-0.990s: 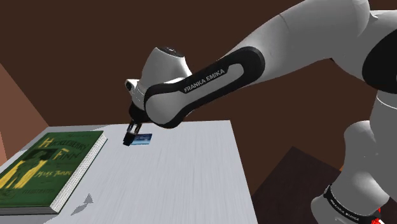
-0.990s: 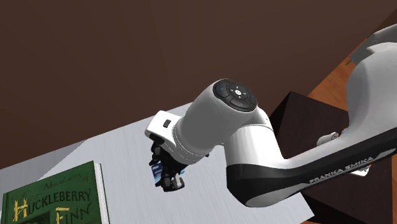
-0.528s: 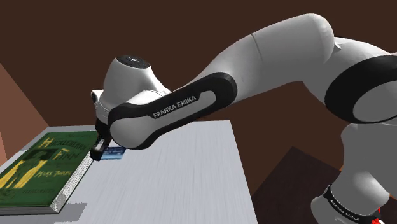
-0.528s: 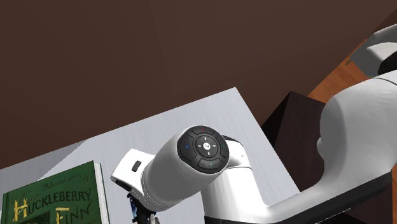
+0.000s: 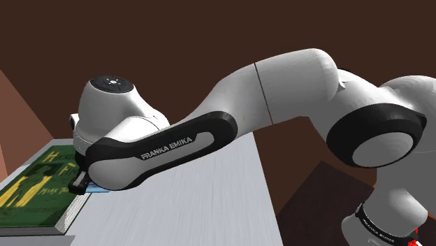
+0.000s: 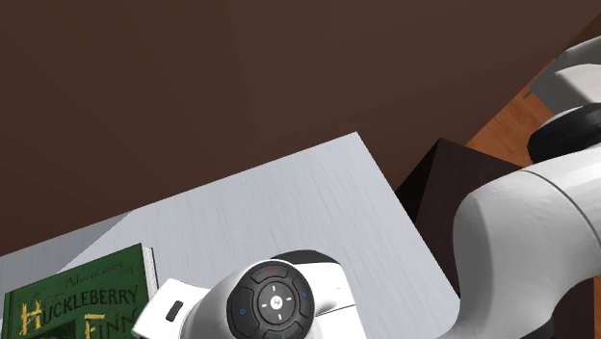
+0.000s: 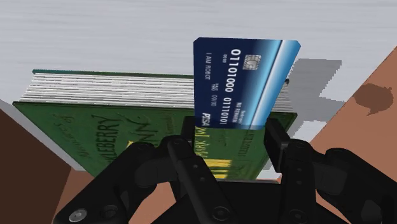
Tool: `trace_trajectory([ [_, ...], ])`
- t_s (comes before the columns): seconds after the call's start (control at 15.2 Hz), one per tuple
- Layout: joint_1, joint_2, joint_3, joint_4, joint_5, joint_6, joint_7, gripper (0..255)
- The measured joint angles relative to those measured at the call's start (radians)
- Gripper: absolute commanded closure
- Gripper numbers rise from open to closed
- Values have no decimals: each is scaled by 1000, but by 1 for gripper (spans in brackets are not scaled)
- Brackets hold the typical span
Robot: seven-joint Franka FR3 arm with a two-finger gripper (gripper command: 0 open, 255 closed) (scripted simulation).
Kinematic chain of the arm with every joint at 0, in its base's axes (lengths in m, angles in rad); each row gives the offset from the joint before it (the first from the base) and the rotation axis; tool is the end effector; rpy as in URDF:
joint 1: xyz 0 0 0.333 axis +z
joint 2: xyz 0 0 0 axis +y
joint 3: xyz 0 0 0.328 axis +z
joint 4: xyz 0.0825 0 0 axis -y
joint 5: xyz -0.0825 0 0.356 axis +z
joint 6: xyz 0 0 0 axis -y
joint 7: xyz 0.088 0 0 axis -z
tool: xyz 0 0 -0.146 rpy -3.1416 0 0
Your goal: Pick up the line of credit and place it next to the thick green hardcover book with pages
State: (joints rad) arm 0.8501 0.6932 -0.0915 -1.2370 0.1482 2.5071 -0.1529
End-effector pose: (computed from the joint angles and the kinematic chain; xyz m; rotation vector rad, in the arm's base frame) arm 0.5560 0.5593 0.4117 -2.5491 -1.1641 -0.7676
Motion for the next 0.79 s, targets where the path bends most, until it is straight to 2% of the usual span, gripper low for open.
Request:
trace_trajectory([
  [0.79,-4,59,12,-62,13,121,-15,255],
])
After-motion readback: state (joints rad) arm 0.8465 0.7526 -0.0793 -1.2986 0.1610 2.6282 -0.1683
